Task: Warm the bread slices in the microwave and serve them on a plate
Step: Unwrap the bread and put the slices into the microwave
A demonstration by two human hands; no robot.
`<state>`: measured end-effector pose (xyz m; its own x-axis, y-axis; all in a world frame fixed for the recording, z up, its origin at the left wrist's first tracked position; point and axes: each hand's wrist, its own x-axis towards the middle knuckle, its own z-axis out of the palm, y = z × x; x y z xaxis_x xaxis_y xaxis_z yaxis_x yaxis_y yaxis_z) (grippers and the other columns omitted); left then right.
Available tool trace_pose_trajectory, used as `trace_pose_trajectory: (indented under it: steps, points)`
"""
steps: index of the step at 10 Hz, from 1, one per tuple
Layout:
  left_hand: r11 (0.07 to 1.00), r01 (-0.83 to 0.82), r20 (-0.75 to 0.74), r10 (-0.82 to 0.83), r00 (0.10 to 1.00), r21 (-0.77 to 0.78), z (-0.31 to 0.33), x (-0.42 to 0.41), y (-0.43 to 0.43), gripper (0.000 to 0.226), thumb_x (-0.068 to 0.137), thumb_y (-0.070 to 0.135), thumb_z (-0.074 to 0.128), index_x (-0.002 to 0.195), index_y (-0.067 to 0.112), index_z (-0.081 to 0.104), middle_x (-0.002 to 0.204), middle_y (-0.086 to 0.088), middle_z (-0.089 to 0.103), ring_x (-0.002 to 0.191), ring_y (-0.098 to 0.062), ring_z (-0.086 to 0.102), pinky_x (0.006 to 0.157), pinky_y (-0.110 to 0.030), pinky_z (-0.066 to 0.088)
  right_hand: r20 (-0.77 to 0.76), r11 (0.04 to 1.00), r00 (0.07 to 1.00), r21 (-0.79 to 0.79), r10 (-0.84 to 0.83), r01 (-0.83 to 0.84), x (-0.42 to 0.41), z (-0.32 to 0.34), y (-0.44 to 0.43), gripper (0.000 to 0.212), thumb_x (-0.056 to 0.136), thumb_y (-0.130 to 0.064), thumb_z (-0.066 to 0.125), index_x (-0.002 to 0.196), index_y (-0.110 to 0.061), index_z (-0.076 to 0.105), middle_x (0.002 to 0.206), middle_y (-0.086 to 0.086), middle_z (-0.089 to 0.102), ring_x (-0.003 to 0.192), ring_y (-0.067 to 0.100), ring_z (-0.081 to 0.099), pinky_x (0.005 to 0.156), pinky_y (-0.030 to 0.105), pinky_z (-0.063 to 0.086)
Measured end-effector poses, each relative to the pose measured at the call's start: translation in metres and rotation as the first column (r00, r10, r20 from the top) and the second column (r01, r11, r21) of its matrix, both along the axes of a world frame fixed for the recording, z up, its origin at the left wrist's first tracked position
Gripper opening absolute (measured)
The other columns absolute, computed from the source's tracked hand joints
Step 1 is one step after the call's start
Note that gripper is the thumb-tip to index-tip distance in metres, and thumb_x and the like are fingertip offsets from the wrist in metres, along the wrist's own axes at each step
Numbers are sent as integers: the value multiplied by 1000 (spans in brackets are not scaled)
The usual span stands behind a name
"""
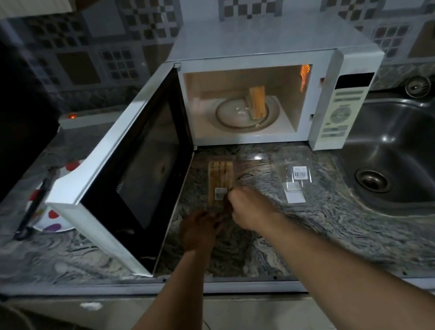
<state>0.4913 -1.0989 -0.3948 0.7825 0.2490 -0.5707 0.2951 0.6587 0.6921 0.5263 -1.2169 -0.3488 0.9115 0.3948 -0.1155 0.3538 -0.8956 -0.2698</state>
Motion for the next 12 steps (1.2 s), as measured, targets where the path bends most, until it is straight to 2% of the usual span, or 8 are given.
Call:
trace_pose_trajectory:
  steps: [1,3,5,7,8,9,10,12]
  points:
    - [1000,-26,26,26,999,-1,-2,1,4,37,104,11,20,79,2,45,81,-18,51,78,-30,51,97,-44,33,-9,1000,1000,-6,-1,1,3,2,2,22,88,-5,57,107,3,65,114,25,64,105,42,62,82,42,51]
    - [989,35,-5,-35,999,142,-9,7,-3,10,93,-12,52,91,-3,56,82,-15,66,64,-17,69,55,-22,57,-13,1000,1000,-12,8,-8,7,1,3,24,88,-4,54,109,1,63,117,26,63,107,43,61,82,41,50]
    - [931,142,-6,-148,989,336,-2,1,5,19,90,-9,57,93,9,62,88,-6,66,80,-16,65,83,-32,55,44,997,997,-12,70,-70,7,8,1,23,85,-1,54,106,2,63,114,24,62,105,41,60,82,41,50]
    - [931,152,-94,-128,987,330,7,10,0,16,93,-5,54,90,7,63,109,-14,65,80,-21,65,75,-29,56,167,993,981,55,94,-104,5,18,-11,28,92,-3,47,118,-4,58,123,12,57,117,30,47,93,36,42]
    - [807,254,-216,-161,963,533,14,16,-1,22,100,7,39,95,0,60,122,-20,62,95,-32,64,86,-44,55,249,985,967,147,52,-90,10,19,-14,21,102,-16,45,116,-7,58,118,10,55,112,29,45,93,42,43]
    - [537,231,-283,16,959,811,18,21,2,46,96,29,27,113,1,61,127,-23,59,113,-35,58,96,-42,46,319,971,948,234,-22,-56,16,20,-16,19,103,-22,46,107,-9,59,108,9,54,105,27,45,87,43,42]
    - [367,112,-143,58,988,923,32,29,-2,26,89,19,53,114,14,61,116,-13,65,110,-32,60,84,-35,45,330,952,939,308,-101,-6,22,22,-15,21,103,-26,48,104,-10,61,103,7,54,102,25,48,82,40,43]
    - [320,-51,111,-172,979,946,53,59,-1,47,81,6,56,122,28,62,123,-5,62,112,-23,58,86,-18,38,248,861,938,500,-244,92,32,27,-15,23,103,-36,49,105,-16,61,109,1,55,102,22,51,79,38,45]
